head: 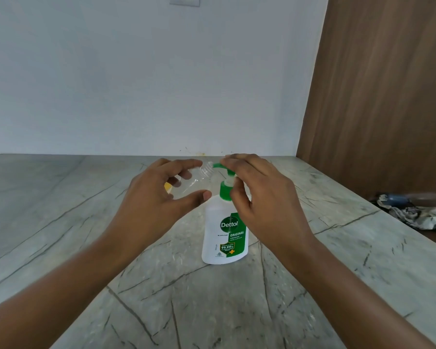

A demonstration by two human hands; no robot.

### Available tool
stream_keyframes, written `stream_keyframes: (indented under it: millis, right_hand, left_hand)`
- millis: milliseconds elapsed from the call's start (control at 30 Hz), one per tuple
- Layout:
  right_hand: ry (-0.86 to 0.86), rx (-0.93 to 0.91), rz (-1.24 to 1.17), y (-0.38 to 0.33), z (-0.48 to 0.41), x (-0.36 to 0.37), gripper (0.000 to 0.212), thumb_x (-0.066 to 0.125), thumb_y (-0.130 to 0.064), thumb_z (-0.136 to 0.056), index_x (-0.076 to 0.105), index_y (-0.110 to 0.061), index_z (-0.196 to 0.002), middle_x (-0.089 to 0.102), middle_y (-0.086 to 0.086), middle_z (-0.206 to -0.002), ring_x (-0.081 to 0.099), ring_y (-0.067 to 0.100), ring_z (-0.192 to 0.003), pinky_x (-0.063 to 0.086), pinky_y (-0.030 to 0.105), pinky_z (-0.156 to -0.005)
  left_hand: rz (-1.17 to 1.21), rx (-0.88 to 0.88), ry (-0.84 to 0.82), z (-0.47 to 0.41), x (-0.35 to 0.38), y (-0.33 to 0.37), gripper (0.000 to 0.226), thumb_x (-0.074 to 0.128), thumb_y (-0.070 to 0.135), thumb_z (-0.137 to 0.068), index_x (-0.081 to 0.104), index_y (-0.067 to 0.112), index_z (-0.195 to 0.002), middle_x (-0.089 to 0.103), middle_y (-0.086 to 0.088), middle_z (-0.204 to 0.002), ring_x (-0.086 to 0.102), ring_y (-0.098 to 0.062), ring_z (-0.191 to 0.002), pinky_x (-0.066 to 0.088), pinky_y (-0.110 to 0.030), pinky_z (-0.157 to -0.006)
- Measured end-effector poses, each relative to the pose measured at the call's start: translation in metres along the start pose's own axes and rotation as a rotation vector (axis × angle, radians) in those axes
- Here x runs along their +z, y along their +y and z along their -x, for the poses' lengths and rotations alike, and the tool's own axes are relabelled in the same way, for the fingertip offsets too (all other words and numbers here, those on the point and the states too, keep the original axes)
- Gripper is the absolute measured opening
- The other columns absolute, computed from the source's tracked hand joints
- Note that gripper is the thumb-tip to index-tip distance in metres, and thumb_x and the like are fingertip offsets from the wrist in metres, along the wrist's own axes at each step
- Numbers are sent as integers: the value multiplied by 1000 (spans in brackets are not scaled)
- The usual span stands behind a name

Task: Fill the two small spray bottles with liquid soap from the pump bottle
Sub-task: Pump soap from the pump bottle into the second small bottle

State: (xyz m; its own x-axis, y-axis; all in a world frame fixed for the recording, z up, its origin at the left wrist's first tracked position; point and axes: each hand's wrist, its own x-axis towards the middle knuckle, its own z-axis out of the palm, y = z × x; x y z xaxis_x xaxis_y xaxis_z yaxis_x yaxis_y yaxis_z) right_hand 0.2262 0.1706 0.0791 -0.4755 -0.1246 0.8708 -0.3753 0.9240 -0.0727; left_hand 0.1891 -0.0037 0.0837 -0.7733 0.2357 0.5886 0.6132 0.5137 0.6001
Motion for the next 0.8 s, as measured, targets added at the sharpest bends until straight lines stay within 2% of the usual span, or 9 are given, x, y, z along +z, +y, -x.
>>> stream_keyframes:
  millis: [133,267,400,633,733,800]
  right_hand:
    - [-1,8,-3,-2,0,1,35,42,-16,-85,68,-11,-108,68,2,-105,66,15,-89,43,17,-69]
    - [30,24,22,-6,2,4,33,47,-13,-83,69,-9,-108,69,5,-105,67,18,-88,51,22,-68]
    - [72,21,1,-8,2,5,43,34,-17,-83,69,-6,-105,70,8,-101,68,21,-87,54,26,-67]
    - [141,32,6,-10,8,13,34,44,-9,-83,69,-5,-105,69,7,-101,66,22,-90,52,25,-69]
    - [143,22,-6,-10,12,14,38,40,-10,-82,69,-4,-105,68,7,-100,65,22,-89,52,25,-68]
    - [144,23,-2,-10,14,14,38,40,-10,-82,69,-5,-104,69,7,-100,65,21,-89,51,23,-68]
  left_hand:
    - [-25,23,8,-2,1,2,50,72,50,-67,61,40,-115,57,21,-96,54,1,-89,44,-15,-66]
    - [-73,47,21,-3,0,4,52,71,50,-67,61,38,-116,56,23,-95,54,2,-88,44,-13,-66]
    - [-133,82,46,-3,1,7,55,69,52,-67,60,34,-118,55,25,-95,55,3,-87,51,-28,-75]
    - [-158,90,94,5,6,6,60,60,60,-65,63,29,-117,62,18,-97,59,-2,-84,54,-40,-74]
    - [-188,109,97,9,8,5,59,60,59,-67,63,27,-117,61,17,-97,59,-5,-82,54,-36,-73]
    - [-213,112,93,9,9,5,58,60,57,-68,63,26,-117,59,19,-95,57,-4,-80,50,-27,-70]
